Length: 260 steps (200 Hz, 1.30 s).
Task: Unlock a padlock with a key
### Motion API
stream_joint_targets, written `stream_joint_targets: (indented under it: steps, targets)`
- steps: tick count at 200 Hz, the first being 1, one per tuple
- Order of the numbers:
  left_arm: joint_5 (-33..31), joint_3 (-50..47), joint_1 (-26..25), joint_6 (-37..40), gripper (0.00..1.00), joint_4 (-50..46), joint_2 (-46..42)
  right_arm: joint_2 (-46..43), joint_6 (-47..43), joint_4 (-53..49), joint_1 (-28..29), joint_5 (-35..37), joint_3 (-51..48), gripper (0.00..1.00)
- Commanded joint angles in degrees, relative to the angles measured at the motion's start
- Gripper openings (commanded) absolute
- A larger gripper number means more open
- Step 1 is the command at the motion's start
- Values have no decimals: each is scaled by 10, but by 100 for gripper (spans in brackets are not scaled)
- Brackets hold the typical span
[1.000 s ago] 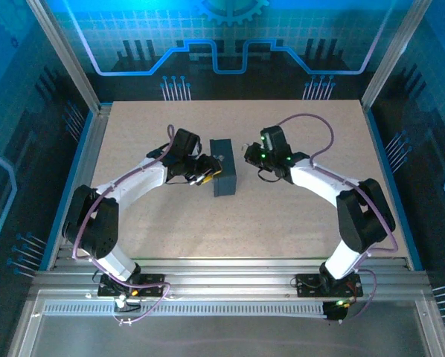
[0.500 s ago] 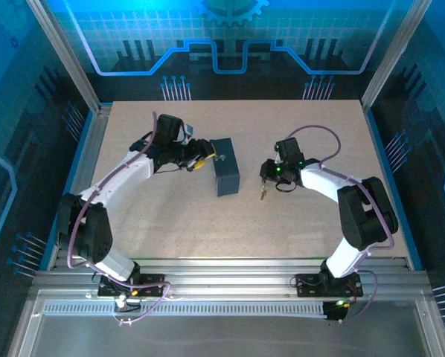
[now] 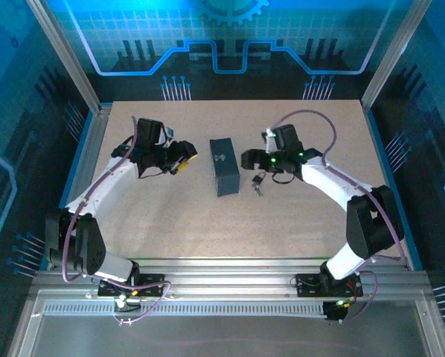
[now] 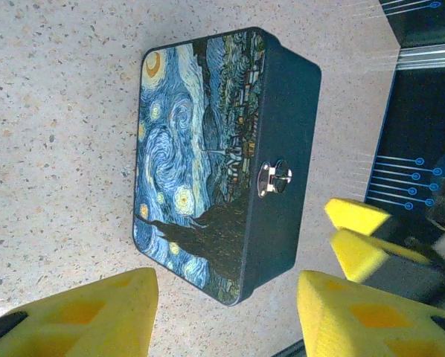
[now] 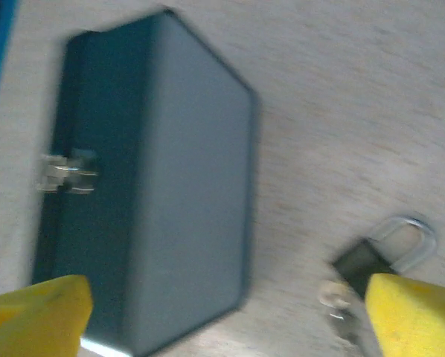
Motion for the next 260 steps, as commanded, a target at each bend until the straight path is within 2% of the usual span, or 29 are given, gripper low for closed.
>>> stream_joint_targets:
  steps: [1,54,93,126,147,214,260]
  targets:
    - [7,-9,4,13,52,-11,-6,6,-17,-51,45,-1,55,100]
    - [7,-6,4,20,52,-17,-7,99,-47,-131,111,50,162,100]
    - [6,-8,5,24,52,-20,-11,159,-71,-206,146,136,227,100]
    - [6,-9,7,26,52,-20,-12,166,-65,-211,159,156,228,100]
    - [7,-10,8,26,52,-18,-13,143,-59,-191,164,149,215,100]
    - [9,-18,9,23,52,-11,-15,85,-70,-186,170,202,226,100]
    - [9,-21,9,22,52,-9,-15,117,-67,-205,171,206,228,100]
